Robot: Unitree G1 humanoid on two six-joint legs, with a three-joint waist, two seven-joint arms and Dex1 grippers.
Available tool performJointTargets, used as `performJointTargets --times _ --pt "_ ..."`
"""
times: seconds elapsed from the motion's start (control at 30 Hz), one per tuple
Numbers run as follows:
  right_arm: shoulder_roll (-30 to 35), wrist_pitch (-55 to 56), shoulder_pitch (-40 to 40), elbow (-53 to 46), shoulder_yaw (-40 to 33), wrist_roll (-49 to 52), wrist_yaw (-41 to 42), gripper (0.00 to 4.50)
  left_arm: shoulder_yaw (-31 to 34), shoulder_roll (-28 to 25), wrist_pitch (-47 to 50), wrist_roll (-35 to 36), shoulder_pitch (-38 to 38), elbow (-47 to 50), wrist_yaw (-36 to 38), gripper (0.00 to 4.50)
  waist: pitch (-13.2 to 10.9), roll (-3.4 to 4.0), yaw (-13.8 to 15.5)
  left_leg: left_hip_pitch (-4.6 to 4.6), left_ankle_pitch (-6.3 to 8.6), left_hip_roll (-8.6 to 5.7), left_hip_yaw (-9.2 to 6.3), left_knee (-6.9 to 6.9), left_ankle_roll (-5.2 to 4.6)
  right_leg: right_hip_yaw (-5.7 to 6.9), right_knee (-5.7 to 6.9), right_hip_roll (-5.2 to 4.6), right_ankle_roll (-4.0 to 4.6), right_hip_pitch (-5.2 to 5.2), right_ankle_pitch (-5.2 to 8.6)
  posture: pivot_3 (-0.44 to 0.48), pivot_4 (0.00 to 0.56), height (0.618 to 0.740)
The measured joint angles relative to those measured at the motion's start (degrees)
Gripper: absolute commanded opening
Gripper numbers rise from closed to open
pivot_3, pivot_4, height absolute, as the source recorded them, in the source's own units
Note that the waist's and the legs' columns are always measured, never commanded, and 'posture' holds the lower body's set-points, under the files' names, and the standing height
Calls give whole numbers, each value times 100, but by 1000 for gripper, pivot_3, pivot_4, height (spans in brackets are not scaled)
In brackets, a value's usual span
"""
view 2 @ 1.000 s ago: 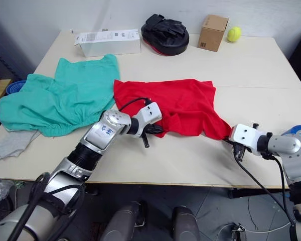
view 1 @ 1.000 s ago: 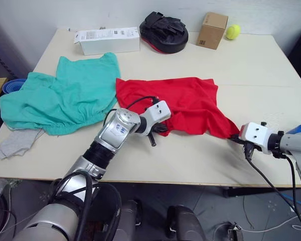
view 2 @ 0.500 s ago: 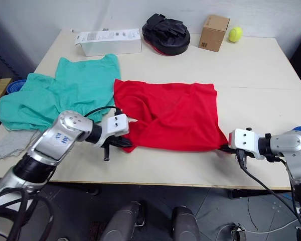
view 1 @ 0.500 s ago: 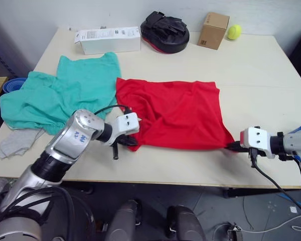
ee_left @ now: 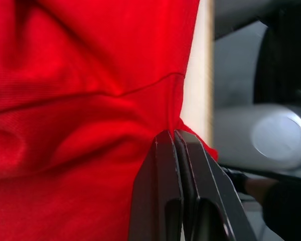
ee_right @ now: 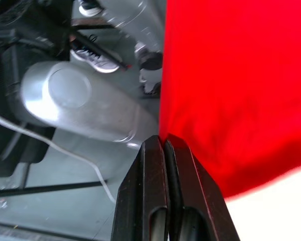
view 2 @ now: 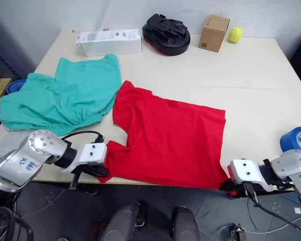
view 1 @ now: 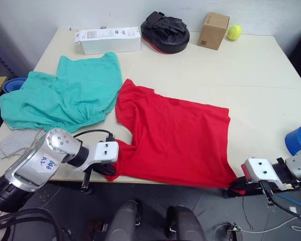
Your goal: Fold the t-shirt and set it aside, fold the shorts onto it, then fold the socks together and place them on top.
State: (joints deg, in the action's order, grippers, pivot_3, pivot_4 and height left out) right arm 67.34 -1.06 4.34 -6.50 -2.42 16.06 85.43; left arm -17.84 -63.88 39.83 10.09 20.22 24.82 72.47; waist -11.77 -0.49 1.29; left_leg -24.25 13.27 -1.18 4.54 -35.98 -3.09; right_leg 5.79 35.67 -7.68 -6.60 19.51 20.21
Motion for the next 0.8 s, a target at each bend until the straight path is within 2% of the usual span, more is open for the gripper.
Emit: performJointTargets --times 0.07,0.3,0.47,0.8 --pt "72 5 150 -6 -144 55 4 31 159 -211 -22 72 -187 17 49 0 0 1 0 1 0 2 0 1 0 0 -1 0 1 -1 0 0 150 740" --pt "66 173 104 140 -253 18 -305 31 218 -199 -460 60 -230 -231 -201 0 -1 2 10 0 2 1 0 8 1 -3 -6 -1 4 4 2 0 150 740" --pt "66 251 36 445 -253 -40 -417 31 219 345 -706 -52 190 -775 -581 0 -1 9 22 -1 2 0 1 2 -1 0 -5 -4 3 1 2 0 150 740" --pt "37 -25 -649 862 -230 89 -372 31 61 457 -883 -98 602 -1225 -326 0 0 9 -5 0 -2 2 5 0 -5 11 15 -1 2 7 1 0 150 740"
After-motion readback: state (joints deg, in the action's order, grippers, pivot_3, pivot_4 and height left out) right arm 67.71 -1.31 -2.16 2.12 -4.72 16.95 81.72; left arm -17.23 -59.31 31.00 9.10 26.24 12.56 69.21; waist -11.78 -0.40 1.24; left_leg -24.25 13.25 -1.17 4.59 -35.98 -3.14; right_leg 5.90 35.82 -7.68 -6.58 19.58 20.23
